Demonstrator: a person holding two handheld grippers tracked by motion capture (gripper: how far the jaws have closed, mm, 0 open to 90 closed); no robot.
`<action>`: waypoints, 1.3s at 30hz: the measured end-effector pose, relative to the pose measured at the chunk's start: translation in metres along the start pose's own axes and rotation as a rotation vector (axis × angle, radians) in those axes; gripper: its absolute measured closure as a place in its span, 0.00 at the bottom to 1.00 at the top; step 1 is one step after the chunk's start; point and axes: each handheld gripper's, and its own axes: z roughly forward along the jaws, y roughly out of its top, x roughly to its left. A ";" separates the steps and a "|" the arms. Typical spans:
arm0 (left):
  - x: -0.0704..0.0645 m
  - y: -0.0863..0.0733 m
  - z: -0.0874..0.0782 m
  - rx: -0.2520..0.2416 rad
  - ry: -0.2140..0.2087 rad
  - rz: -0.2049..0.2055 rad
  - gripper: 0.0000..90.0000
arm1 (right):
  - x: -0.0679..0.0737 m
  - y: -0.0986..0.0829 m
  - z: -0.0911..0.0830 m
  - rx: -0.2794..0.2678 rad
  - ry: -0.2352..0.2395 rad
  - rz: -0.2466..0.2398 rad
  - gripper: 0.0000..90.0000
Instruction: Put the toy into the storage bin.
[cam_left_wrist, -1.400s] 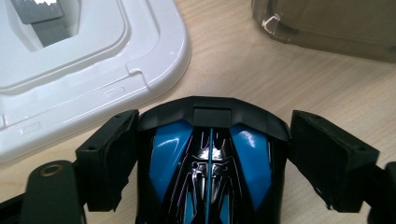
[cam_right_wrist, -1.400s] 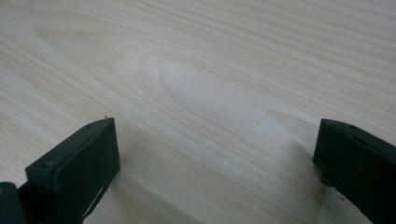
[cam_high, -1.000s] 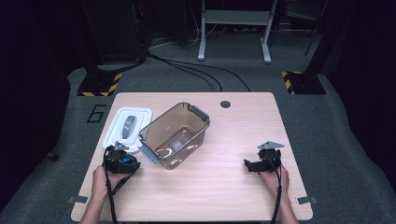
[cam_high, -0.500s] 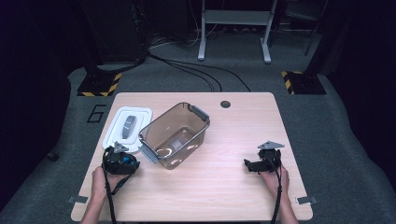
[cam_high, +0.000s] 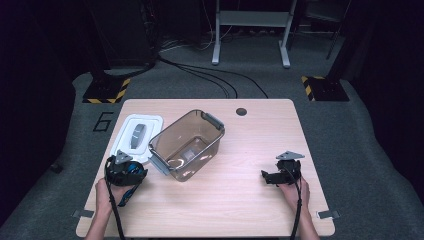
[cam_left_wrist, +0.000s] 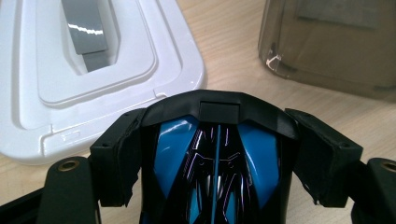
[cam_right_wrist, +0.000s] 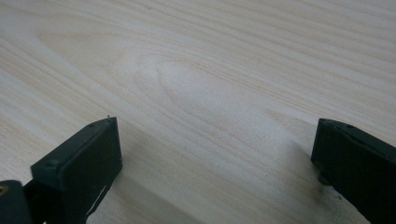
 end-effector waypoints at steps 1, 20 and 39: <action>0.001 0.001 -0.002 -0.001 0.000 -0.007 0.28 | 0.000 0.000 0.000 0.000 0.000 0.001 0.01; 0.015 0.024 -0.036 -0.170 0.026 -0.070 0.28 | 0.000 0.000 0.000 0.001 -0.003 0.001 0.01; 0.031 0.070 -0.038 -0.194 0.089 -0.066 0.28 | 0.000 0.000 0.000 0.001 -0.003 0.000 0.01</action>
